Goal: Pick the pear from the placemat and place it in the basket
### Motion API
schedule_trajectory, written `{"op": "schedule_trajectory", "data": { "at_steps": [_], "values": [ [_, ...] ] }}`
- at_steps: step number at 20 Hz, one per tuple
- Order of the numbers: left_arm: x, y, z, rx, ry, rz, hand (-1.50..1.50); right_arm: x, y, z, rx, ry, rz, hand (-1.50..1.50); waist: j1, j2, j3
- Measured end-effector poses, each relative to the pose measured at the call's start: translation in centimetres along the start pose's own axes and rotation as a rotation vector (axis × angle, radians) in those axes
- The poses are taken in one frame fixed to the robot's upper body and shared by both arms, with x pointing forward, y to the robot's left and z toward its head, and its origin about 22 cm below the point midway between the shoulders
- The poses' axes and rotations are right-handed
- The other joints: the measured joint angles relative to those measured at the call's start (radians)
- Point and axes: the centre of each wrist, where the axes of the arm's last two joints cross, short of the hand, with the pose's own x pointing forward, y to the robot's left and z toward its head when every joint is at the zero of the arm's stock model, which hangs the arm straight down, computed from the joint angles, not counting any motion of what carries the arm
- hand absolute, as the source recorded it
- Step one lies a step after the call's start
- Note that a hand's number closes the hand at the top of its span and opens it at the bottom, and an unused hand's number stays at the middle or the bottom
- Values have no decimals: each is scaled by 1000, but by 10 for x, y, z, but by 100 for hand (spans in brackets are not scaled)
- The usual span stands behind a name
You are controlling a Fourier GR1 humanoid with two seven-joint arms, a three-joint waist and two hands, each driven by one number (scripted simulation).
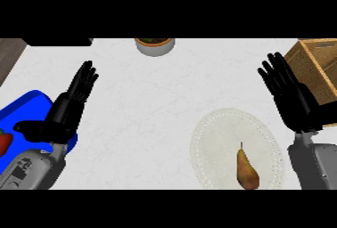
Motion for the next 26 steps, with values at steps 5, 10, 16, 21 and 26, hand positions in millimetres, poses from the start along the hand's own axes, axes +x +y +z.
{"op": "schedule_trajectory", "data": {
  "at_steps": [5,10,16,21,26],
  "values": [
    [-44,5,35,45,282,24,0,-16,17,-15,130,108,-71,150,38,8,5],
    [-87,13,79,89,606,30,0,-37,77,-17,483,207,-111,-150,57,9,7],
    [-90,27,94,135,674,40,0,-36,133,4,634,300,116,-150,22,-11,9],
    [-90,30,97,139,688,43,0,7,123,-18,626,308,578,-150,17,-17,8],
    [-90,24,99,128,676,49,0,73,102,-53,638,324,916,-150,24,-13,9]
  ]
}}
